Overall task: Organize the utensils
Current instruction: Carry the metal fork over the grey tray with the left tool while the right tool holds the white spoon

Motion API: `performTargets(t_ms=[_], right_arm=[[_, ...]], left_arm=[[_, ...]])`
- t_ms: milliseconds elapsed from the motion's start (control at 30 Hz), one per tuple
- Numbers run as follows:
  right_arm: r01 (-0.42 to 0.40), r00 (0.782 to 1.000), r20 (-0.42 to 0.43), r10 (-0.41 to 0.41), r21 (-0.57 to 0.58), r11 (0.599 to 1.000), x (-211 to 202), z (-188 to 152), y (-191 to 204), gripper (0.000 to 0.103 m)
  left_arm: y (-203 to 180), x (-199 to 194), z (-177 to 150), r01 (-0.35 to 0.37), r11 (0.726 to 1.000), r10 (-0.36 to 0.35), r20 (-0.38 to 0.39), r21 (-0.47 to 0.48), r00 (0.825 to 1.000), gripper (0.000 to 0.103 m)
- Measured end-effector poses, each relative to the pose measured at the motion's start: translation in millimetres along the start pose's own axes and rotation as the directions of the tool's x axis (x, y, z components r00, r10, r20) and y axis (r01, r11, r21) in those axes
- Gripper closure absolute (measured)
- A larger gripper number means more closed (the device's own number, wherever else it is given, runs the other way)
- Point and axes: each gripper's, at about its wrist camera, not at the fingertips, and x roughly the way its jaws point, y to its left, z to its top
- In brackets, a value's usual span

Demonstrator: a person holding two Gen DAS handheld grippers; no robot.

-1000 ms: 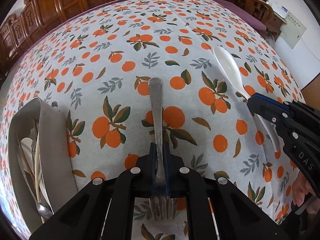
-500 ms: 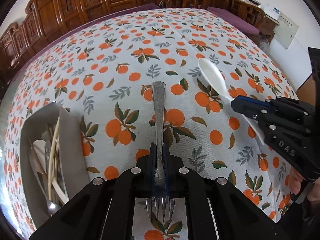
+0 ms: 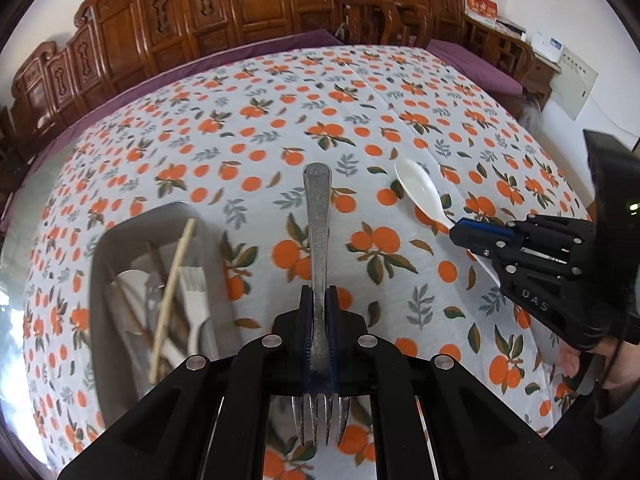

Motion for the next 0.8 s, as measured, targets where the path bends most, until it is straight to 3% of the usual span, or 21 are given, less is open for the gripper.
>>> performTargets(t_ms=[433, 800], right_arm=[[-0.009, 1.0, -0.02, 0.008, -0.051, 0.999, 11.9, 3.2, 26.5, 0.094], [-0.036, 0.999, -0.011, 0.035, -0.071, 0.997, 11.0, 6.1, 47.2, 0.094]], left_arm=[[51.9, -30.5, -15.9, -0.014, 0.998, 0.017, 0.057, -0.062, 0.998, 0.097], [100.3, -3.7, -42.9, -0.052, 0.989, 0.057, 0.028, -0.137, 0.998, 0.097]])
